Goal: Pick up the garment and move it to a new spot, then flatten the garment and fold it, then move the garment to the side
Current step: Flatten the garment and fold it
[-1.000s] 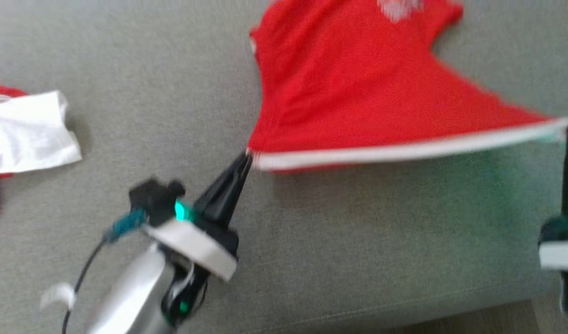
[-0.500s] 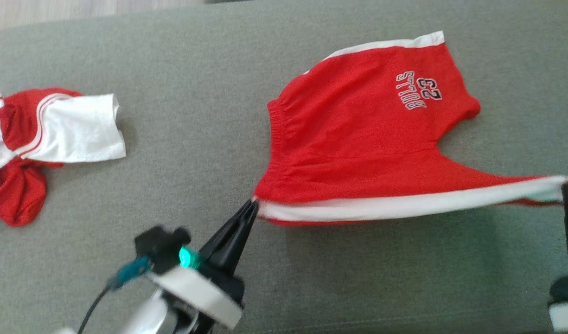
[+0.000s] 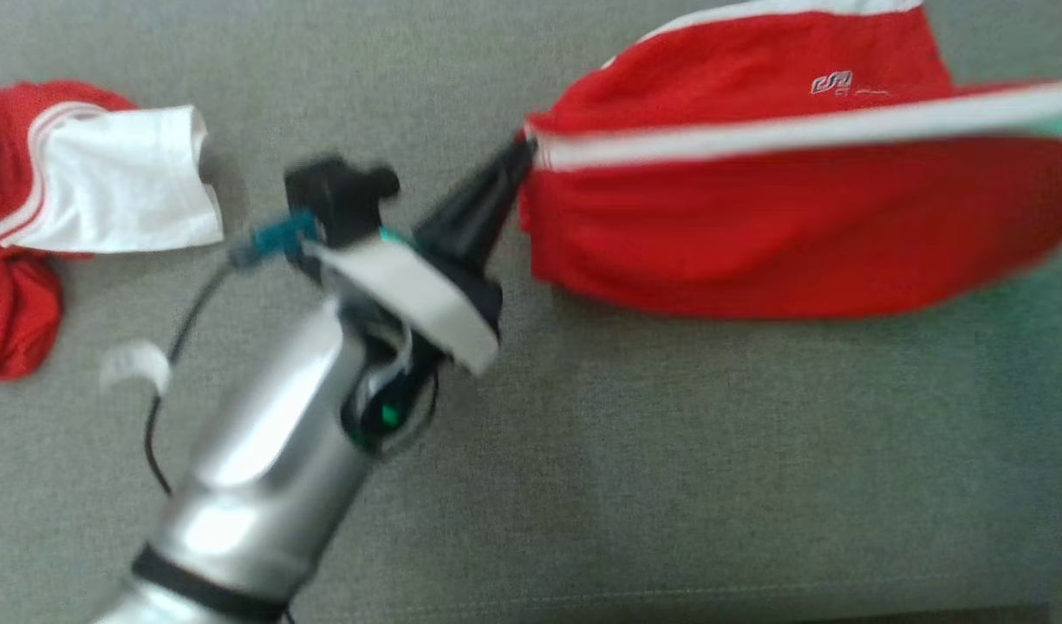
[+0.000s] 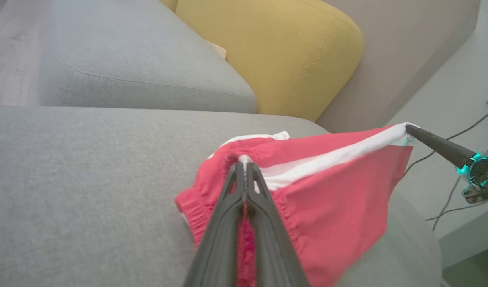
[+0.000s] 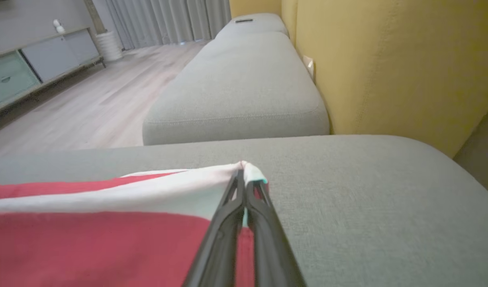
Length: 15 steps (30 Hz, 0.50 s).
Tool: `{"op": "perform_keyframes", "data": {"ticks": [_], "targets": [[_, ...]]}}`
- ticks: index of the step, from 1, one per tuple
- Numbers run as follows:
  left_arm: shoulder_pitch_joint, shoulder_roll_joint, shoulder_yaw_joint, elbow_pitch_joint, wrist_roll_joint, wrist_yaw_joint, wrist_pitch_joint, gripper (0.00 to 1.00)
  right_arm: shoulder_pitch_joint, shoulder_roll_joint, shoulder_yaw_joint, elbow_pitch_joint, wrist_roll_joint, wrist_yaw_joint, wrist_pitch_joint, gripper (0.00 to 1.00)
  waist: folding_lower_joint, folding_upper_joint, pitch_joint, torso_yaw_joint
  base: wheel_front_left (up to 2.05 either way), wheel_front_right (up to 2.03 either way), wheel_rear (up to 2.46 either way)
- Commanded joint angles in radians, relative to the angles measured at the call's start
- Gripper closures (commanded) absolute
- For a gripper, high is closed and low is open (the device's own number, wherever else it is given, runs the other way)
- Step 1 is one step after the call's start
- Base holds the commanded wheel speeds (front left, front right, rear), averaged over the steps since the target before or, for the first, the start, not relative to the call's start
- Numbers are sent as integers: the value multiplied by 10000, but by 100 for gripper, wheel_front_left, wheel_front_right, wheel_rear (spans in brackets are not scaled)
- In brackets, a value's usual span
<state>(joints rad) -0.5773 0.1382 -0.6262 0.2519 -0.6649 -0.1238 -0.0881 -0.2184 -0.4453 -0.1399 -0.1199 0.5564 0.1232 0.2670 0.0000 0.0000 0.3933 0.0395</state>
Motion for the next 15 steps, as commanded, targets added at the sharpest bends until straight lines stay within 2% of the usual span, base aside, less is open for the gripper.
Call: {"op": "perform_keyframes", "data": {"ticks": [1, 7, 15], "targets": [[-784, 44, 499, 80, -29, -32, 2, 100, -699, -579, 409, 77, 140, 75, 133, 100, 0, 0, 384, 16, 0, 0, 0], [-2072, -87, 504, 1341, 41, -25, 345, 100, -2676, -1180, 1570, 1643, 355, 75, 442, 100, 0, 0, 858, -15, 0, 0, 0], [-2961, -215, 446, 2320, 221, -20, 83, 100, -4645, -1440, 2938, 3390, 226, 75, 237, 100, 0, 0, 1188, 13, 0, 0, 0]]}}
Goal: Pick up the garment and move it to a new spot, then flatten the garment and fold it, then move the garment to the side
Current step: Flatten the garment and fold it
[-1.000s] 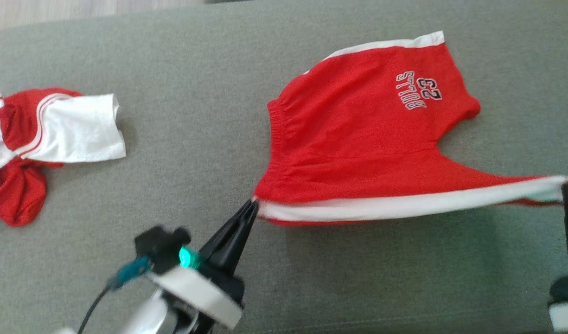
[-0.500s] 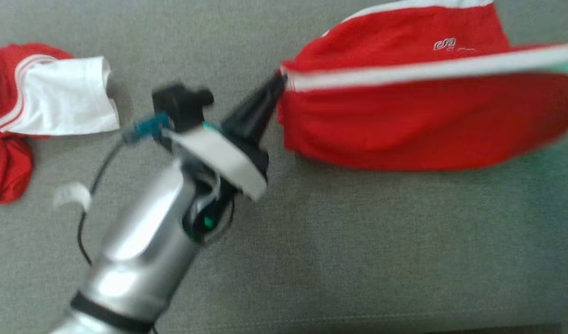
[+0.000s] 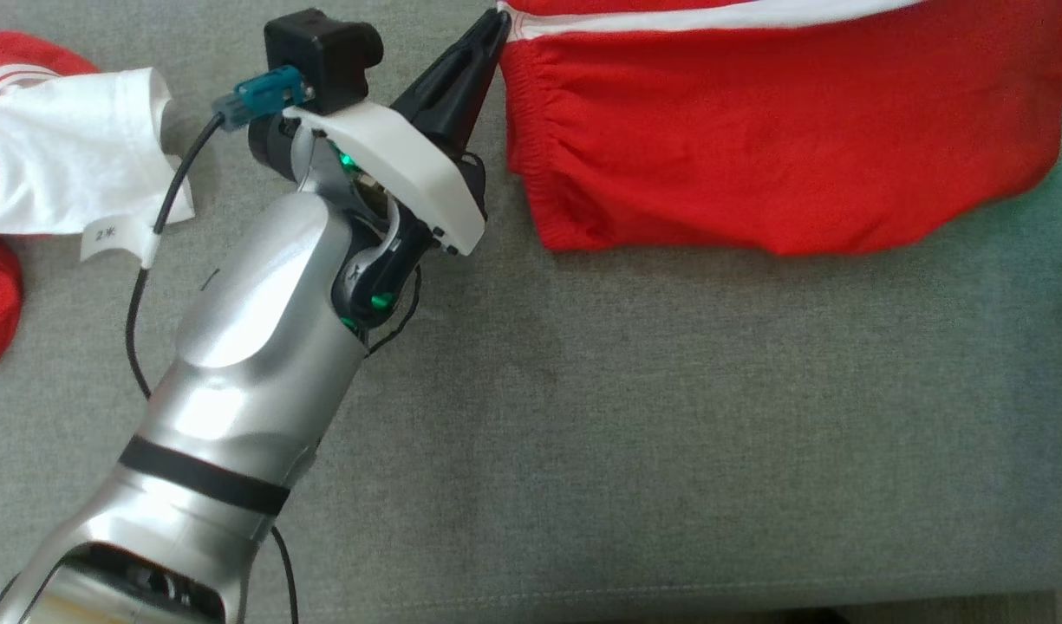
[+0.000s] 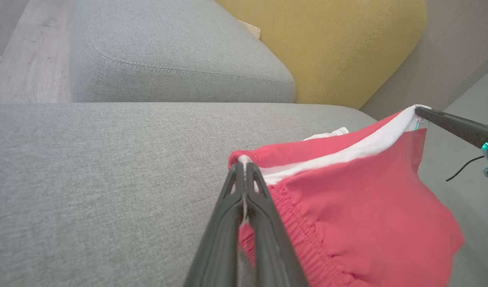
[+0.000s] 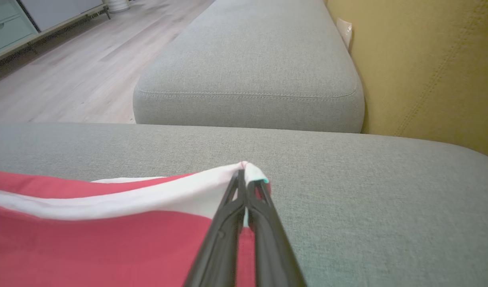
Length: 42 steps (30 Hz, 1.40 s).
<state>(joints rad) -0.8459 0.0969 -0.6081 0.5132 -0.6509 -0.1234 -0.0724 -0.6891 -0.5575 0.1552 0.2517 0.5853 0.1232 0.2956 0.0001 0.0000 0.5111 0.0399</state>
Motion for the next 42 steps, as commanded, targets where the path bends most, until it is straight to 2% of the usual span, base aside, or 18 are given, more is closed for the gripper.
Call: {"op": "perform_keyframes", "data": {"ticks": [1, 4, 5, 6, 11, 13, 14, 15, 16, 23, 27, 30, 32, 36, 42], "targets": [[-350, 184, 243, -174, 132, -10, -127, 100, -153, -342, 151, -85, -87, 75, -106, 100, -1, 0, 38, 19, 0, 0, 0], [-536, 172, 143, 157, 393, 99, -374, 100, -675, -392, 525, 596, -134, 75, -370, 100, -1, 0, 70, 52, 0, 0, 0], [-583, 163, 99, 237, 475, 103, -492, 100, -810, -424, 659, 796, -202, 75, -482, 95, -1, 0, 69, 66, 0, 0, 0], [-607, 136, 112, 334, 491, 143, -607, 100, -924, -424, 777, 998, -222, 75, -588, 93, -1, 0, 67, 77, 0, 0, 0], [-750, 46, 16, 784, 671, 226, -1049, 100, -1361, -272, 1218, 1890, -109, 75, -1081, 92, -1, 0, 26, 76, 0, 0, 0], [-766, 20, -10, 952, 697, 233, -1168, 100, -1490, -189, 1385, 2162, 22, 75, -1251, 74, -1, 0, -8, 53, 0, 0, 0], [-776, 9, -19, 1038, 708, 244, -1212, 95, -1547, -143, 1465, 2274, 120, 75, -1338, 56, -1, 0, -25, 42, 0, 0, 0], [-784, -1, -35, 1131, 724, 259, -1245, 34, -1601, -104, 1544, 2374, 201, 75, -1435, 0, -1, 0, -49, 31, 0, 0, 0], [-787, -13, -50, 1212, 745, 287, -1288, 0, -1647, -63, 1608, 2455, 295, 75, -1552, 0, -1, 0, -82, 20, 0, 0, 0], [-345, -54, -130, 1360, 838, 477, -1625, 0, -1322, 10, 1816, 2650, 802, 75, -2420, 0, -1, 0, -734, -7, 0, 0, 0], [643, 180, 166, 683, 966, 884, -1847, 0, -463, 282, 1688, 2543, 1151, 75, -2620, 0, -1, 0, -1390, -99, 0, 0, 0], [1701, 413, 608, -498, 1359, 1385, -1885, 0, 99, 589, 1399, 2805, 1138, 75, -2669, 0, -1, 0, -1855, -138, 0, 0, 0], [3014, 439, 1124, -2002, 1912, 1866, -1889, 0, 354, 892, 1073, 3429, 722, 75, -2591, 0, -1, 0, -2108, -34, 0, 0, 0], [4632, 278, 1453, -3580, 2807, 2394, -1891, 0, 227, 1285, 717, 4586, -150, 75, -2446, 0, -1, 0, -2291, 311, 0, 0, 0], [5826, -4, 1363, -4457, 3755, 2418, -1892, 0, -565, 1415, -270, 6816, -1512, 75, -2406, 0, -1, 0, -2174, 1077, 0, 0, 0]]}}
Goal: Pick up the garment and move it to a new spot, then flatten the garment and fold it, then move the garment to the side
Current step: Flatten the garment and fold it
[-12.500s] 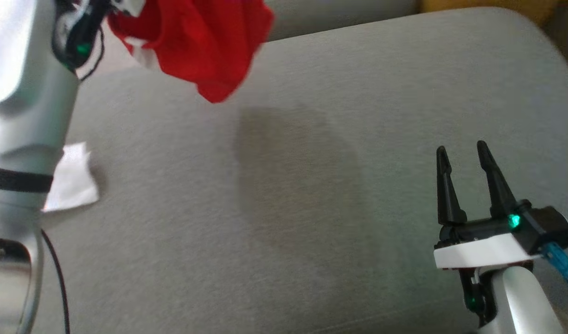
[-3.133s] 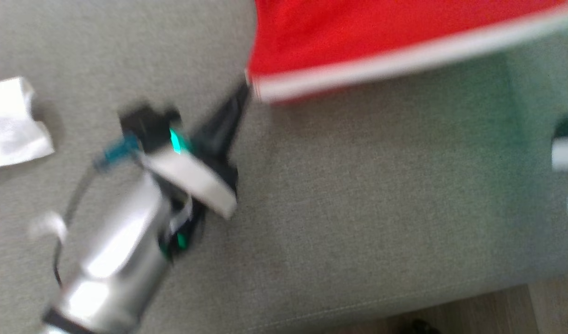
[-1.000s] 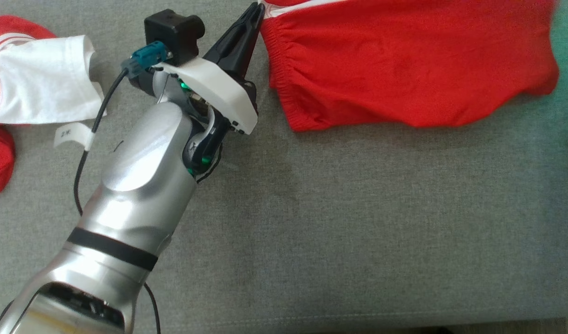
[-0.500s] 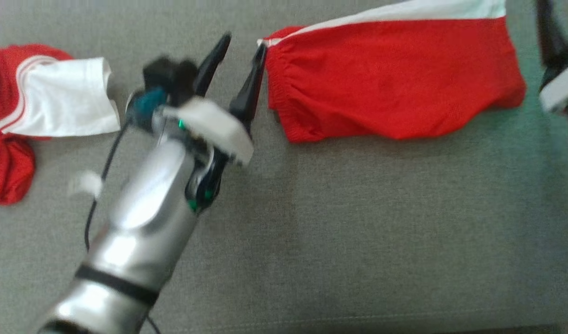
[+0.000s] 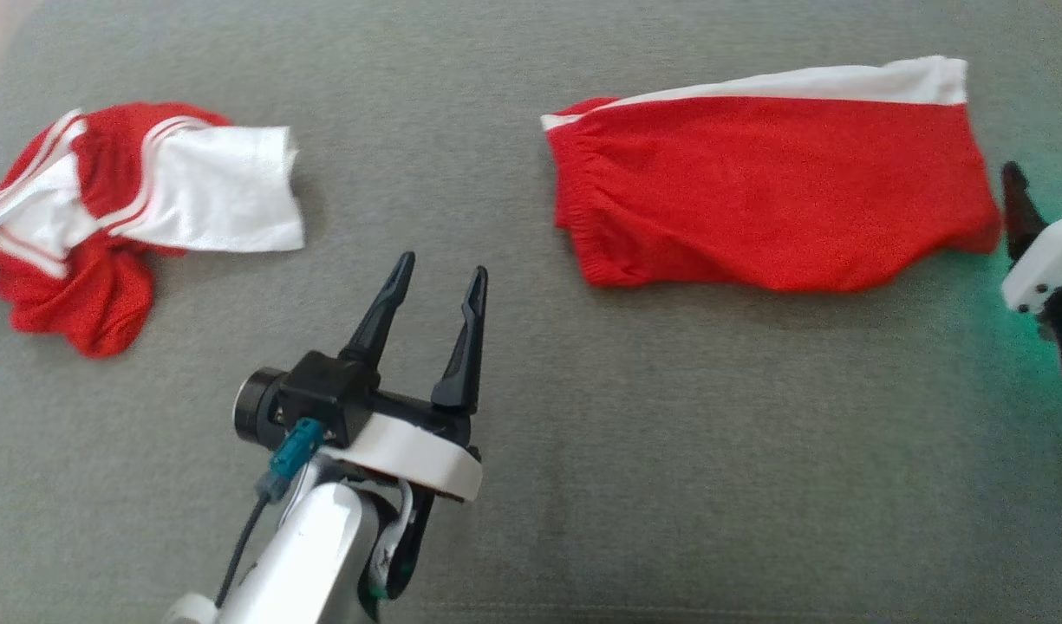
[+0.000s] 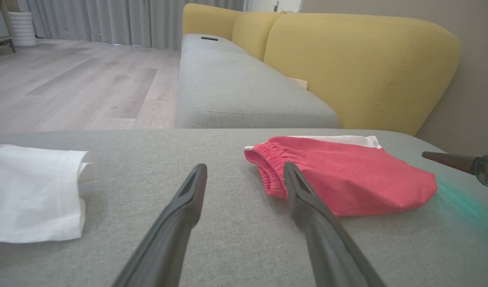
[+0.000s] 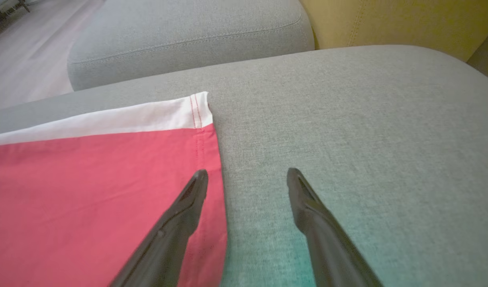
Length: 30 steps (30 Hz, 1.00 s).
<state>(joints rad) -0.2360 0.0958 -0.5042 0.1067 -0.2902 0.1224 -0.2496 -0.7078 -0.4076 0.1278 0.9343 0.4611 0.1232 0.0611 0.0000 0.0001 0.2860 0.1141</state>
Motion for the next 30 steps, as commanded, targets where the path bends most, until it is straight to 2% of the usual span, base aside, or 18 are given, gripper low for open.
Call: {"op": "perform_keyframes", "data": {"ticks": [1, 8, 15, 16, 17, 18, 19, 24, 30], "targets": [[-273, 8, 324, -391, 148, -41, -120, 0, -378, -84, 4, -10, -269, 75, -61, 0, 0, -1, 77, 335, 0, 0, 0], [-301, -289, 387, -601, 493, -321, -121, 0, -1262, 28, -507, 1635, -1290, 75, -104, 0, 0, -1, 479, 853, 0, 0, 0], [-687, -384, 569, -582, 854, -537, -121, 0, -1870, 468, -652, 2872, -1865, 75, 434, 0, 0, -1, 829, 851, 0, 0, 0], [-739, -392, 597, -569, 880, -563, -121, 0, -1887, 596, -652, 2946, -1815, 75, 565, 6, 0, -1, 837, 829, 0, 0, 0], [-785, -400, 627, -556, 898, -581, -121, 0, -1892, 729, -638, 2998, -1744, 75, 707, 44, 0, -1, 835, 791, 0, 0, 0], [-812, -407, 664, -546, 907, -589, -121, 0, -1888, 840, -597, 3028, -1676, 75, 833, 65, 0, -1, 825, 740, 0, 0, 0], [-819, -414, 693, -543, 914, -598, -121, 0, -1873, 918, -540, 3043, -1594, 75, 963, 100, 0, -1, 815, 694, 0, 0, 0], [-679, -436, 743, -499, 927, -634, -122, 0, -1705, 1036, -203, 2734, -1085, 75, 1152, 100, 0, -1, 654, 386, 0, 0, 0], [-452, -447, 860, -406, 961, -624, -122, 0, -1337, 434, 175, 2213, -746, 75, 479, 100, 0, -1, 303, 8, 0, 0, 0]]}}
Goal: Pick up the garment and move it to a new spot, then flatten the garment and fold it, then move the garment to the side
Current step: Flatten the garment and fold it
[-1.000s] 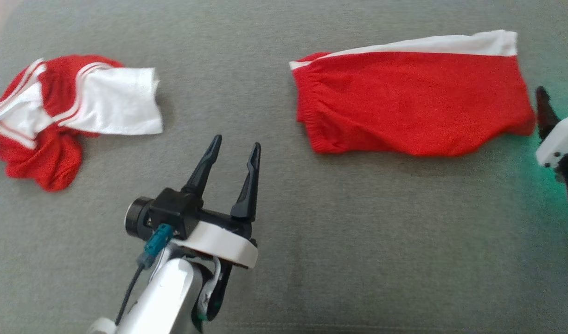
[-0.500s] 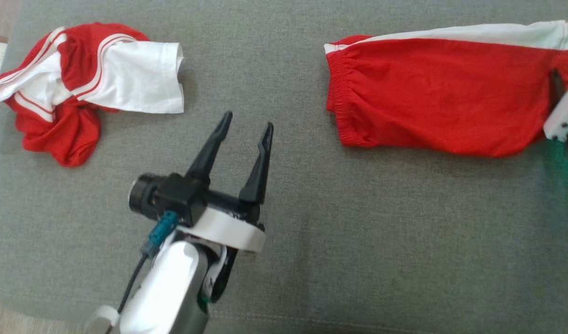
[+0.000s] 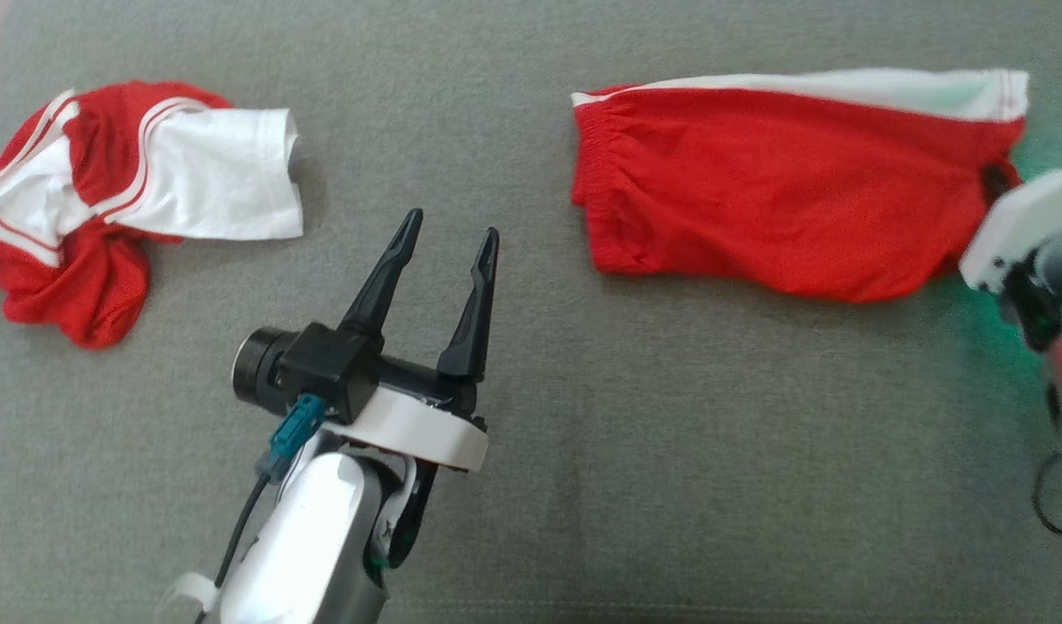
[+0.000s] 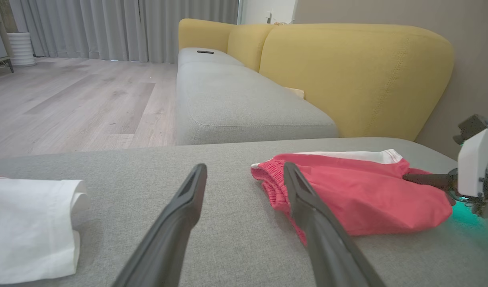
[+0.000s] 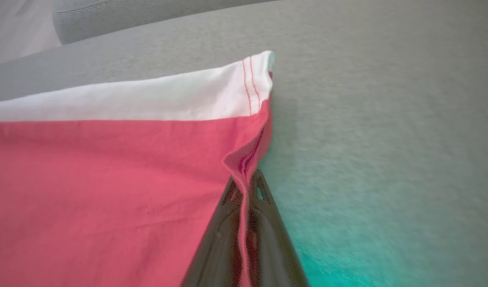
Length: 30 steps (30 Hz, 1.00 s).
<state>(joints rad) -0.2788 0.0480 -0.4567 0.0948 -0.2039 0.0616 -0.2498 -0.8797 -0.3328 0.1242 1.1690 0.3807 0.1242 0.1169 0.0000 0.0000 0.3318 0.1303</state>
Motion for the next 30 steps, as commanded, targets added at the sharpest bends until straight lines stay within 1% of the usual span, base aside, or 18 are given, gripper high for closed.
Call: {"op": "perform_keyframes", "data": {"ticks": [1, 7, 9, 11, 13, 15, 16, 19, 30], "targets": [[12, 30, 417, -275, 106, -18, -120, 0, 429, -445, 269, -194, 62, 65, -174, 100, 0, 0, -228, -217, 0, 0, 0], [198, 27, 545, -206, 161, -87, -120, 0, 501, -1410, 563, -448, -2, 65, -368, 100, 0, 0, -551, -446, 0, 0, 0], [264, 26, 561, -172, 170, -112, -120, 0, 419, -1583, 627, -551, -39, 65, -352, 100, 0, 0, -644, -492, 0, 0, 0], [327, 25, 565, -134, 166, -138, -120, 0, 342, -1614, 698, -704, -68, 65, -386, 100, 0, 0, -749, -535, 0, 0, 0], [390, 24, 548, -82, 144, -151, -120, 0, 247, -1481, 791, -896, -83, 65, -359, 100, 0, 0, -866, -564, 0, 0, 0], [456, 24, 496, -23, 98, -151, -120, 0, 201, -1179, 910, -1148, -19, 65, -276, 100, 0, 0, -996, -571, 0, 0, 0], [456, 24, 496, -23, 98, -151, -120, 0, 201, -1179, 910, -1148, -19, 65, -276, 100, 0, 0, -996, -571, 0, 0, 0], [538, 24, 428, 69, 40, -129, -120, 0, 239, -672, 1119, -1617, 168, 65, -103, 100, 0, 0, -1175, -535, 0, 0, 0], [722, 23, 230, 301, -315, 39, -120, 0, 764, 749, 1606, -3246, 680, 65, 431, 100, 0, 0, -1684, -29, 0, 0, 0]]}}
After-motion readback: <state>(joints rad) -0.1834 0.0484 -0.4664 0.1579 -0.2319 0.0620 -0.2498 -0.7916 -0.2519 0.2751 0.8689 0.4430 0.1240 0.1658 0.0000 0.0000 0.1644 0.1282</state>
